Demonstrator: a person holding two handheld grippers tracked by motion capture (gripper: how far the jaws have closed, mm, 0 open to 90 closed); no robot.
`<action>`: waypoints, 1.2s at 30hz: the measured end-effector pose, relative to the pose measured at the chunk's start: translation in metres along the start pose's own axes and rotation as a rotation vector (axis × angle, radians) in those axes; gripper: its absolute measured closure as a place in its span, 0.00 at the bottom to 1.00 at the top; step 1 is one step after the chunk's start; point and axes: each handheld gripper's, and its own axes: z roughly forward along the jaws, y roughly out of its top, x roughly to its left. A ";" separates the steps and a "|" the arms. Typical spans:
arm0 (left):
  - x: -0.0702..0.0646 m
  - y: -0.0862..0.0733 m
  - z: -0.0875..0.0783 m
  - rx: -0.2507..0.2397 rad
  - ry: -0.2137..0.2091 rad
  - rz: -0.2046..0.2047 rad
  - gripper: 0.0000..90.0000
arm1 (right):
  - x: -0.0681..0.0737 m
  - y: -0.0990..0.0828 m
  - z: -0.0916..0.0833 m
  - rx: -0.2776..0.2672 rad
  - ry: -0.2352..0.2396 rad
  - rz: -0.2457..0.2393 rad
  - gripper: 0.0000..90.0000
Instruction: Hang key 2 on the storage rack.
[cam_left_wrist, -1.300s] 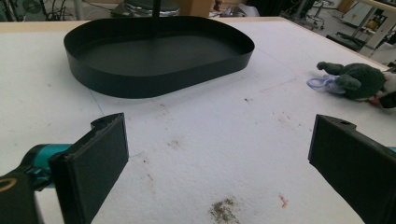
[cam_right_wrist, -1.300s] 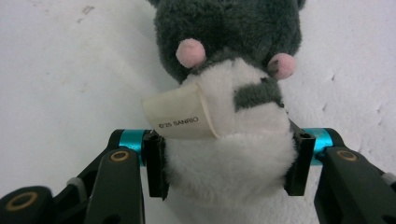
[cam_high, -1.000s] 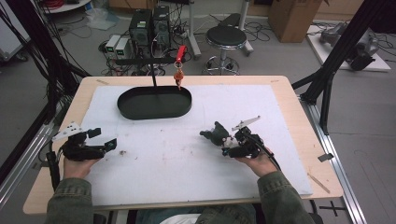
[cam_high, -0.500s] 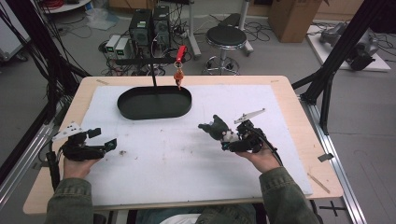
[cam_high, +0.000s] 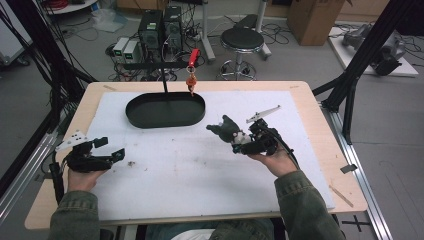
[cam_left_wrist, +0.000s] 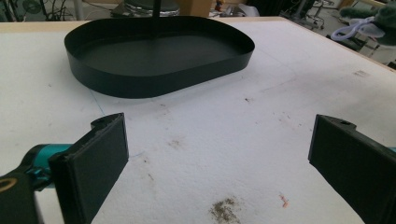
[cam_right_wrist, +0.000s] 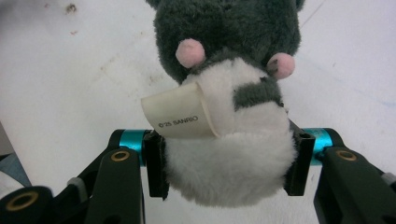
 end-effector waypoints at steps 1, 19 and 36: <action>0.000 0.000 0.000 0.002 0.000 0.001 0.06 | 0.000 0.002 0.000 -0.001 0.003 -0.002 0.53; 0.000 0.000 0.001 0.004 0.000 0.003 0.06 | 0.005 0.049 -0.004 -0.028 0.063 0.003 0.53; 0.000 0.001 0.000 -0.008 -0.002 0.008 0.06 | 0.017 0.092 0.004 -0.028 0.085 -0.022 0.53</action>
